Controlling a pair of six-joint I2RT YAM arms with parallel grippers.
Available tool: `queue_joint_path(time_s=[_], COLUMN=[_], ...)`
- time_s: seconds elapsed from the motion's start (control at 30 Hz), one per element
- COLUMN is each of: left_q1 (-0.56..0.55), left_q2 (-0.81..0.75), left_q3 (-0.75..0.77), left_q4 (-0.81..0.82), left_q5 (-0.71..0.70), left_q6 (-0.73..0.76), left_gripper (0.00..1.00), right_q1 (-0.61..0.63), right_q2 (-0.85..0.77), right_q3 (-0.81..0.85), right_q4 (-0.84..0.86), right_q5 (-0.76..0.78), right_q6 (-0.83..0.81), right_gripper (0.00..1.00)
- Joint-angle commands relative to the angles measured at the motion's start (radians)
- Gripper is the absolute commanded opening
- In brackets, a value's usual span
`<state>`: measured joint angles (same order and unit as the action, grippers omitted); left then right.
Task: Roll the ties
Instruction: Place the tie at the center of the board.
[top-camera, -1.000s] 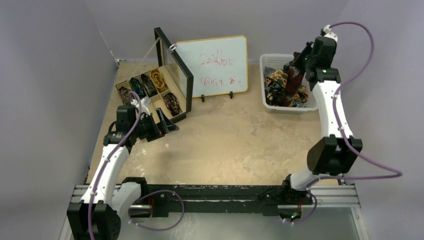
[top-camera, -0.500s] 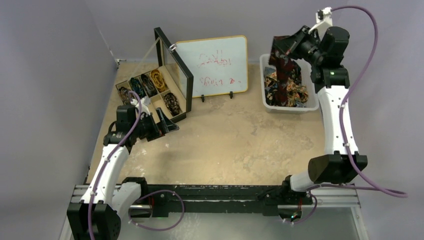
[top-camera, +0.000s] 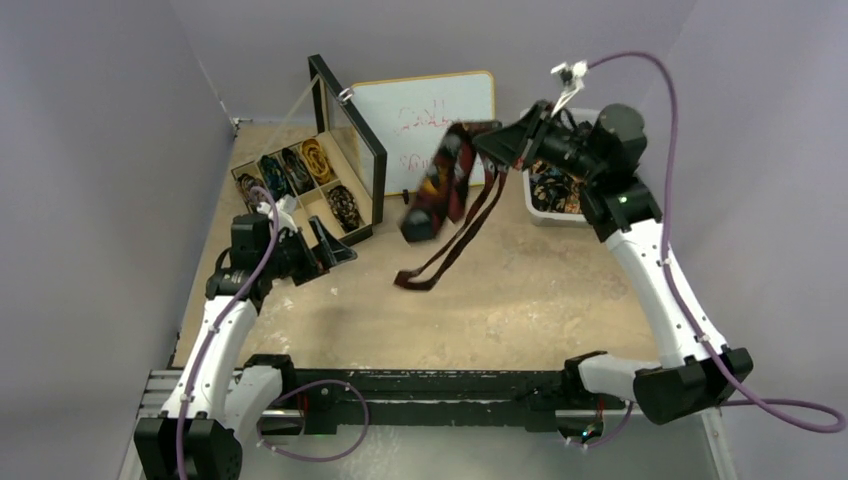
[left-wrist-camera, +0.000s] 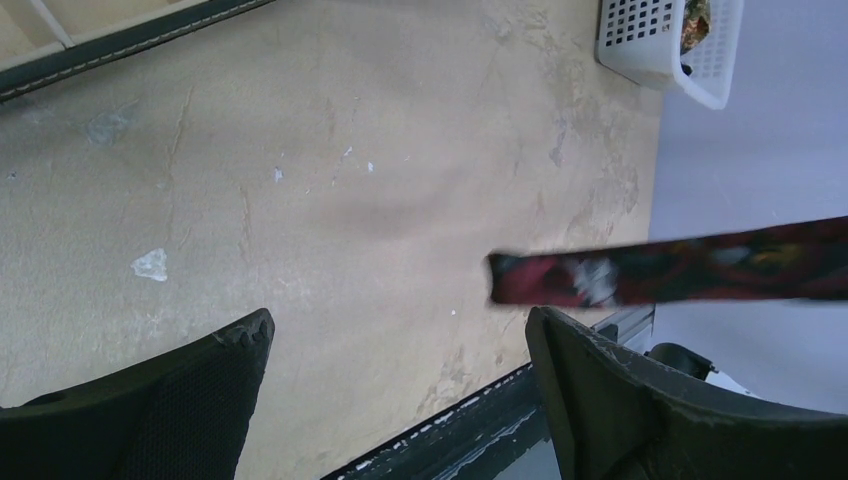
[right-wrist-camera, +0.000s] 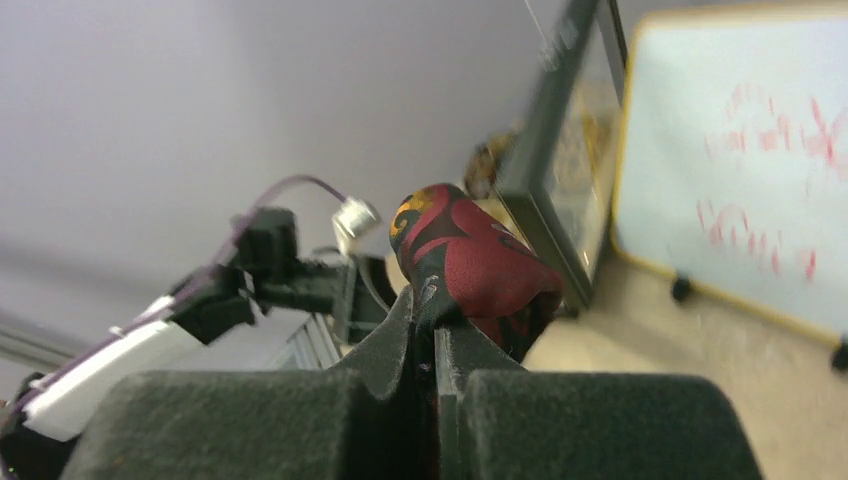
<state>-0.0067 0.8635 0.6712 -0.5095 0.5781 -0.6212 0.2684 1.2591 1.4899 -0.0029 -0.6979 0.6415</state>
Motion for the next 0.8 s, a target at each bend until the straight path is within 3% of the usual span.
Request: queue_joint_path(time_s=[0.0,0.13,0.23,0.33,0.47,0.57,0.77], left_q1=[0.005,0.005,0.001,-0.047,-0.293,-0.43,-0.545], left_q2=[-0.012,-0.017,-0.029,-0.016,0.061,0.113,0.215], left_q3=[-0.018,-0.05,-0.104,-0.154,-0.165,-0.174,-0.204], left_q4=[0.03,0.058,0.13,0.196,0.237,0.256,0.359], left_q5=[-0.001,0.04,0.124,0.139,-0.031,-0.14,-0.191], left_q6=[-0.032,-0.051,-0.079,-0.105,-0.15,-0.194,-0.243], left_gripper=[0.95,0.95,0.94,0.94,0.92,0.91,0.9], right_q1=[0.003,0.003,0.004,0.004,0.002,0.002,0.002], right_q2=[-0.02,-0.097,-0.243,-0.347,-0.378,-0.364,-0.368], right_q3=[-0.292,-0.668,-0.832,-0.878,-0.872,-0.87,-0.816], right_q4=[0.006,0.013,-0.033,-0.161,-0.259,-0.282,-0.352], right_q5=[0.065,0.166,0.329,0.494,0.644,0.693,0.796], right_q6=[-0.036,0.015,0.088,0.134,0.208,0.228,0.235], right_gripper=[0.0,0.0,0.01,0.11,0.12,0.31,0.67])
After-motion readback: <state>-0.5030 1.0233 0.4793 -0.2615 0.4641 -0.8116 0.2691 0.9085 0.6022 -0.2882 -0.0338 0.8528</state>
